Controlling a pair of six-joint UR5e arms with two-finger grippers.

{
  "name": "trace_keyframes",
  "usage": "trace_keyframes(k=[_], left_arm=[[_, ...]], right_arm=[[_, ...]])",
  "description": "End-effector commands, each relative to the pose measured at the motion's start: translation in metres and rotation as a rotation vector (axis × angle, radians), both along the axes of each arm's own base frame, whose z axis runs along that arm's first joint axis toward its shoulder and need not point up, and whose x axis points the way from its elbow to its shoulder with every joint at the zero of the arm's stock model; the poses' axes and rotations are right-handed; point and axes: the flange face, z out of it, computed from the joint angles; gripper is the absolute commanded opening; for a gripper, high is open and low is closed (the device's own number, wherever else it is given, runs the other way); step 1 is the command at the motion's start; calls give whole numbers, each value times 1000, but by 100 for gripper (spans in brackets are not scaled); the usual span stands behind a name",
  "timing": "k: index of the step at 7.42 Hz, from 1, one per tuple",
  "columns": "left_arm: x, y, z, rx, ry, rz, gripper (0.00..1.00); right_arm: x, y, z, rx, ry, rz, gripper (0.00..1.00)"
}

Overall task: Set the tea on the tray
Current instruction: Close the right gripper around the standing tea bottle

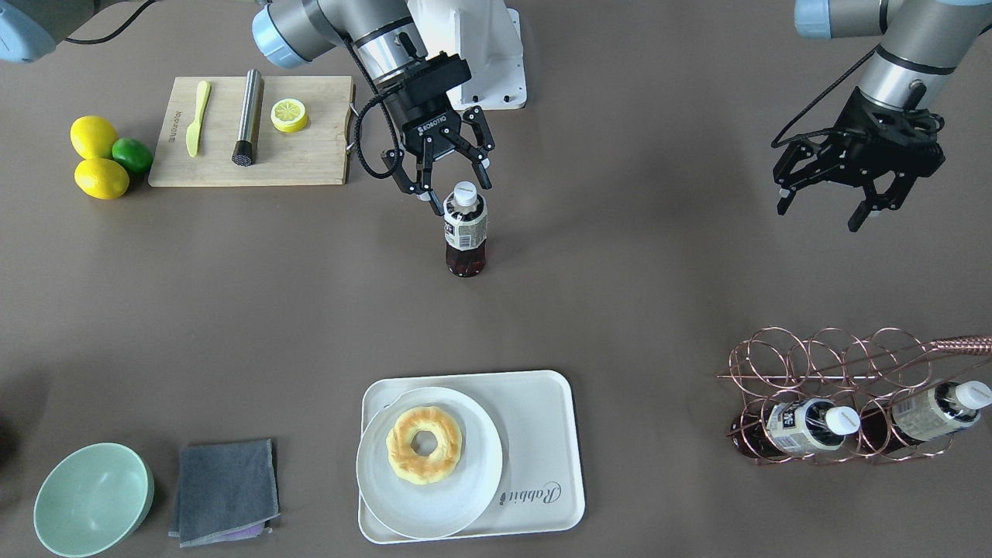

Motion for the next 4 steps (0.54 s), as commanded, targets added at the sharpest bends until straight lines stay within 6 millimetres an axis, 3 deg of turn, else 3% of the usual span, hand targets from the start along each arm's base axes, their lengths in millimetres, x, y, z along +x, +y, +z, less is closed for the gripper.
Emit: trace_keyframes(k=[1,2,4], left_arm=[[1,-1,-1,1,2,-1,99],[1,-1,-3,4,3,-1,99],[2,1,-3,-6,16,18,99]], right_arm=[[1,0,-2,1,-5,0,12],[1,0,-3,2,-8,-2,0],[12,-16,-23,14,-33,24,0]])
